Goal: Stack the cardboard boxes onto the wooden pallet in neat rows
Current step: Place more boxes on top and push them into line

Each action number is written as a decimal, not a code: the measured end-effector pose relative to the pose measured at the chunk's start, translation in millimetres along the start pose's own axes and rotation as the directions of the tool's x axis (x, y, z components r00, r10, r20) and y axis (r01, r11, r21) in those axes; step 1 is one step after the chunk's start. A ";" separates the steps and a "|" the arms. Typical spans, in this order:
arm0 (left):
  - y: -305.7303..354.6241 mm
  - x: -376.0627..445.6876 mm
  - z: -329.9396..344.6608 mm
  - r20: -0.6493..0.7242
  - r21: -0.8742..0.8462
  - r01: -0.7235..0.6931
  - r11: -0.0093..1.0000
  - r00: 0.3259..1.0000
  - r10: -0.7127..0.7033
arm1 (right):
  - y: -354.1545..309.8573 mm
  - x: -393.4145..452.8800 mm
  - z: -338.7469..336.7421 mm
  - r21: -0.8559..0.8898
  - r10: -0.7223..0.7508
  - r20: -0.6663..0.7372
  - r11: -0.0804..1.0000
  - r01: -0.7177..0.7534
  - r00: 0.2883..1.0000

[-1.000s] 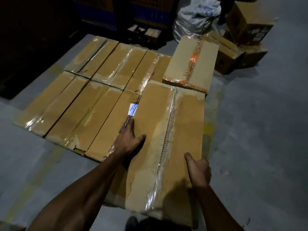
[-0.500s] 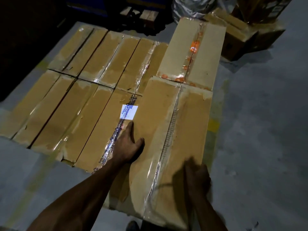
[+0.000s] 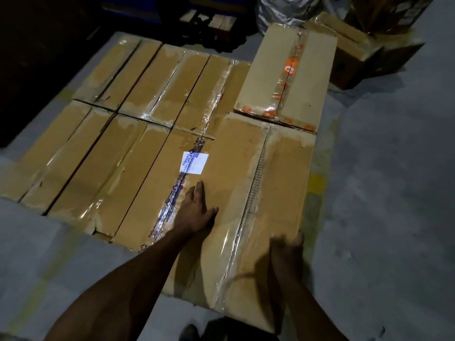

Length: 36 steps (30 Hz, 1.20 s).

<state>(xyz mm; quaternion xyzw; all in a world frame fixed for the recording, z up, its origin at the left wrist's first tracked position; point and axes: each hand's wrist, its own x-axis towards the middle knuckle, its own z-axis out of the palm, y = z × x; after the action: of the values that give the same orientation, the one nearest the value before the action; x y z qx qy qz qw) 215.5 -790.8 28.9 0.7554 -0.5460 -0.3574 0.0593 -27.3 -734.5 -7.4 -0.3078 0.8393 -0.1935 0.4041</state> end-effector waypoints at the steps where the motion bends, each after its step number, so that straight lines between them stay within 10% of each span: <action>1: -1.9 -5.0 2.3 -0.007 0.006 0.001 1.000 1.000 -0.001 | 3.5 -3.6 -0.9 0.010 0.009 0.011 1.000 -0.009 1.000; 27: -115.6 -136.5 18.9 0.273 0.219 -0.234 0.947 0.947 0.171 | 86.1 -128.8 -8.2 -0.288 -0.090 0.064 0.952 0.105 0.994; 36: -105.5 -133.1 16.3 0.157 0.227 -0.279 0.933 0.956 0.247 | 79.9 -125.8 -15.2 -0.252 -0.114 -0.026 0.962 0.103 0.993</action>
<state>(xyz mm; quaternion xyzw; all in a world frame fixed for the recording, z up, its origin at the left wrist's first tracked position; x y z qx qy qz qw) 268.4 -628.5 29.5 0.6527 -0.6851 -0.3227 -0.0222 -7.3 -589.9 26.3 -0.3978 0.8469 -0.1143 0.3339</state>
